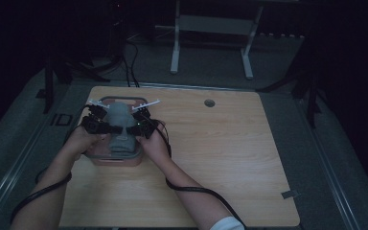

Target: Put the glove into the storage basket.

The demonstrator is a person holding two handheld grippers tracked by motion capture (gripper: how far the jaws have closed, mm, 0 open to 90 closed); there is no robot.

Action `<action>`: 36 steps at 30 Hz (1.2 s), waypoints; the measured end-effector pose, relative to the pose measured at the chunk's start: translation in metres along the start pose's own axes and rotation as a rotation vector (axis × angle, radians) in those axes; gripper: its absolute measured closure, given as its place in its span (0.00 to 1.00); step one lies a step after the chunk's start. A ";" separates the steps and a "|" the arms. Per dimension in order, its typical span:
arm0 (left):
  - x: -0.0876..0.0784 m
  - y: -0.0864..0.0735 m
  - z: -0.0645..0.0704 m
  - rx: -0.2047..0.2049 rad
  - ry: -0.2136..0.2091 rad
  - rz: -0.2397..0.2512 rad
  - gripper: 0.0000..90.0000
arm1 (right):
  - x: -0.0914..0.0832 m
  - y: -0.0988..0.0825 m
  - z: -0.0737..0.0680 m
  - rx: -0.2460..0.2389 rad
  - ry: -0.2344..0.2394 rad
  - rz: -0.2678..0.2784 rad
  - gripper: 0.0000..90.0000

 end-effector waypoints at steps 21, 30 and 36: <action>0.041 -0.008 -0.005 -0.064 0.080 -0.166 0.68 | 0.013 -0.006 -0.004 -0.175 -0.130 -0.169 0.65; 0.032 -0.002 0.000 -0.028 0.127 -0.119 0.43 | -0.013 0.007 0.000 -0.185 -0.097 -0.092 0.49; 0.013 0.003 0.006 -0.011 0.127 0.001 0.27 | -0.037 0.017 0.012 -0.146 -0.051 -0.009 0.35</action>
Point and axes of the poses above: each handheld gripper's, and its own axes: x roughly forward along the jaws, y roughly out of its top, z roughly to its right, the point moved 3 cm from there along x, roughly forward along the jaws, and after that the axes turned 13 degrees about z, right-handed, at the moved point
